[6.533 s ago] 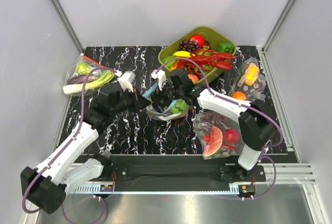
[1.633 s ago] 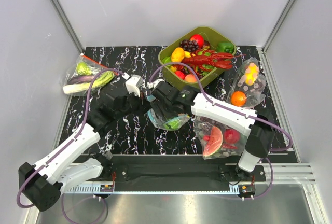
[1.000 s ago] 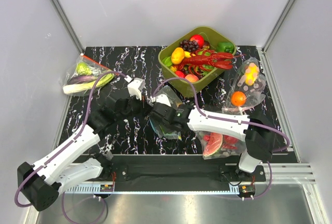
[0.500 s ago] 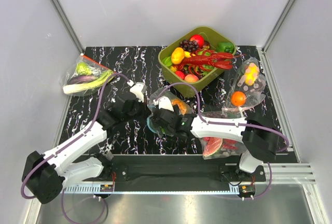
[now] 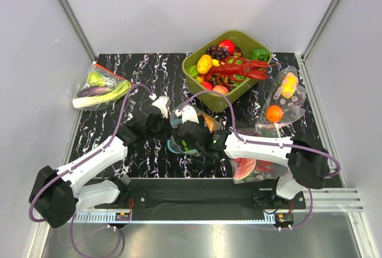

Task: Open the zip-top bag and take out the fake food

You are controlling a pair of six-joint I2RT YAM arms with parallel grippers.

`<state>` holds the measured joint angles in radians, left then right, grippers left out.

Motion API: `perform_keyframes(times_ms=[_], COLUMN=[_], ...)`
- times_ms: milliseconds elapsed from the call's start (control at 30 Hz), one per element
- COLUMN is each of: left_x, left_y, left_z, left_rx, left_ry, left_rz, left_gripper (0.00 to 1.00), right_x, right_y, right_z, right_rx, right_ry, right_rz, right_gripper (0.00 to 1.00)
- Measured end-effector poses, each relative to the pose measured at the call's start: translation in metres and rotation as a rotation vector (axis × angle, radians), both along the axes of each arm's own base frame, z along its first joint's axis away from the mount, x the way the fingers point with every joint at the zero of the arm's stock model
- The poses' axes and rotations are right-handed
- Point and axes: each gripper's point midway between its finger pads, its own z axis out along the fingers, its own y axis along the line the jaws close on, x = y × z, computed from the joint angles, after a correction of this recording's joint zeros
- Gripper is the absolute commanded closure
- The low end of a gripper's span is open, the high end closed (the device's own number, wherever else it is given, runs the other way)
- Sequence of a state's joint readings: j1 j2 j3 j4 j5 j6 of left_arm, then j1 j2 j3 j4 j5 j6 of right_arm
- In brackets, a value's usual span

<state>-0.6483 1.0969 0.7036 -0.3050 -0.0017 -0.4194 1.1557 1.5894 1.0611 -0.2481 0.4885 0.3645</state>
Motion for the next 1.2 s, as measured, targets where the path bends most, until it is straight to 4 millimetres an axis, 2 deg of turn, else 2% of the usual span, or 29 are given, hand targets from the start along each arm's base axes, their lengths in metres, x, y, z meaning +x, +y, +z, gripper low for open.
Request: perform_keyframes(times_ms=[100, 267, 433, 667, 1200], left_x=[0.000, -0.001, 0.000, 0.000, 0.000], left_y=[0.000, 0.001, 0.000, 0.000, 0.005], left_z=[0.000, -0.003, -0.002, -0.004, -0.011], left_rx=[0.000, 0.003, 0.000, 0.003, 0.028], left_ry=[0.000, 0.004, 0.001, 0.005, 0.022], left_rz=[0.000, 0.000, -0.001, -0.001, 0.014], left_gripper=[1.00, 1.00, 1.00, 1.00, 1.00], right_x=[0.002, 0.000, -0.003, -0.006, 0.017], right_y=[0.004, 0.005, 0.007, 0.008, 0.023], right_z=[0.002, -0.011, -0.014, -0.039, -0.048], right_rx=[0.005, -0.015, -0.002, -0.034, 0.034], right_ry=[-0.005, 0.019, 0.043, 0.092, 0.112], right_rz=[0.002, 0.004, 0.002, -0.021, -0.066], right_gripper=[0.12, 0.14, 0.14, 0.16, 0.09])
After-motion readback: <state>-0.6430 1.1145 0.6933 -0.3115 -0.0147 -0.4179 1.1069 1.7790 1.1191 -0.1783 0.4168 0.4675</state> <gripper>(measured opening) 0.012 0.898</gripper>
